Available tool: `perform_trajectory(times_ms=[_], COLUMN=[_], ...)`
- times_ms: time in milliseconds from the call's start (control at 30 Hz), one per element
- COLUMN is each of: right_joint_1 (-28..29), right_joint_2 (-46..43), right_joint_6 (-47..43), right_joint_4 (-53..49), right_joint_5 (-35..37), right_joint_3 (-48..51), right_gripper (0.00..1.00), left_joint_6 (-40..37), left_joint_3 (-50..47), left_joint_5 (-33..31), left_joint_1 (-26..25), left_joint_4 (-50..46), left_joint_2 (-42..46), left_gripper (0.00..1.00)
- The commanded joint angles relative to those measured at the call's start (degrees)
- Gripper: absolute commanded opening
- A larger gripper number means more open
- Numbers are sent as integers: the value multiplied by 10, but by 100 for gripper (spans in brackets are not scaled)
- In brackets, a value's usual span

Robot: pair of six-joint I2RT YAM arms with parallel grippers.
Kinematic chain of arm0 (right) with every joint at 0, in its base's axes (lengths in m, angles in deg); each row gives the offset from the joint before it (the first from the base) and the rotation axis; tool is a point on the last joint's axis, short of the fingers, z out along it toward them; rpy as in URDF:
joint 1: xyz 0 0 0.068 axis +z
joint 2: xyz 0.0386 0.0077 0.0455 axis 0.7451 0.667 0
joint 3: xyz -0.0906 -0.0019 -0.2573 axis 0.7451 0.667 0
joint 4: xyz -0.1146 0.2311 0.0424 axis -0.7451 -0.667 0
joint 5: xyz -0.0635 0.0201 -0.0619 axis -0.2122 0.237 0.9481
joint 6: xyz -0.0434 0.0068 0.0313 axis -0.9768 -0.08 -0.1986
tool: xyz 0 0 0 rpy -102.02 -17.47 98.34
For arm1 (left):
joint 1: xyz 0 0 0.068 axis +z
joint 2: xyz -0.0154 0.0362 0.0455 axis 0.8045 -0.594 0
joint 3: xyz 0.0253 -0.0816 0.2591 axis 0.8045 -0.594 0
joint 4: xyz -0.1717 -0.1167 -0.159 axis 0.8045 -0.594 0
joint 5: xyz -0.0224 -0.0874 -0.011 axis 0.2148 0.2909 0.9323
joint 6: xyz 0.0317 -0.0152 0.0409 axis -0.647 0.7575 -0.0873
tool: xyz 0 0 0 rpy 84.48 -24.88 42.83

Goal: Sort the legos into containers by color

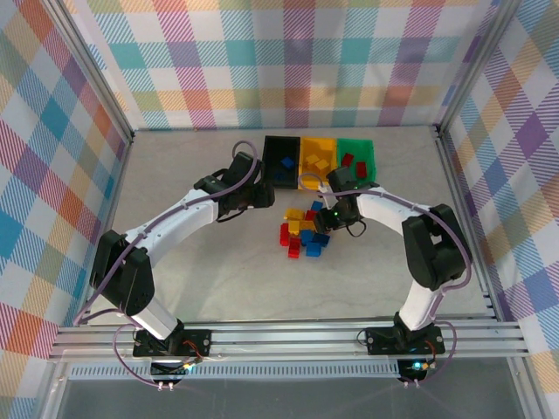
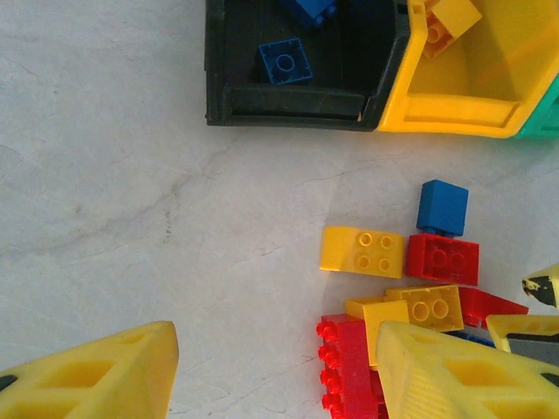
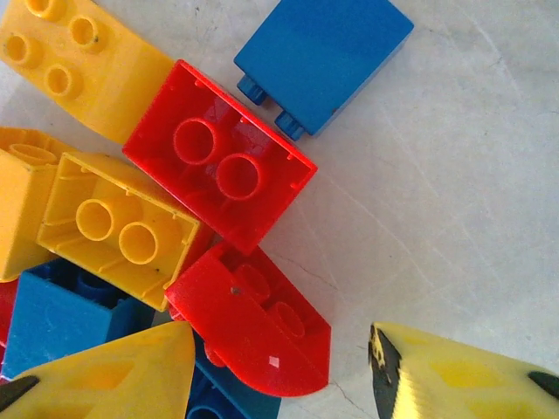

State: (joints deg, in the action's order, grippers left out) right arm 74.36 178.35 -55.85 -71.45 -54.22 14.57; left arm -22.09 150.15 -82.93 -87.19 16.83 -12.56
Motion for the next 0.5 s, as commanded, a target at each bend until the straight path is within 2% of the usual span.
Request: perform_trajectory(times_ms=[0, 467], right_joint_1=[4, 10], right_joint_2=[13, 40], right_joint_6=[-14, -19], right_joint_4=[8, -6], right_joint_5=[-15, -28], right_joint_3=[-14, -29], right_gripper=[56, 46], left_joint_6=[-2, -6], left_joint_3=[4, 6], left_joint_5=[-13, -17], left_joint_1=[1, 1], left_joint_4=[-19, -27], left_joint_2=[21, 23], left_gripper=[61, 61])
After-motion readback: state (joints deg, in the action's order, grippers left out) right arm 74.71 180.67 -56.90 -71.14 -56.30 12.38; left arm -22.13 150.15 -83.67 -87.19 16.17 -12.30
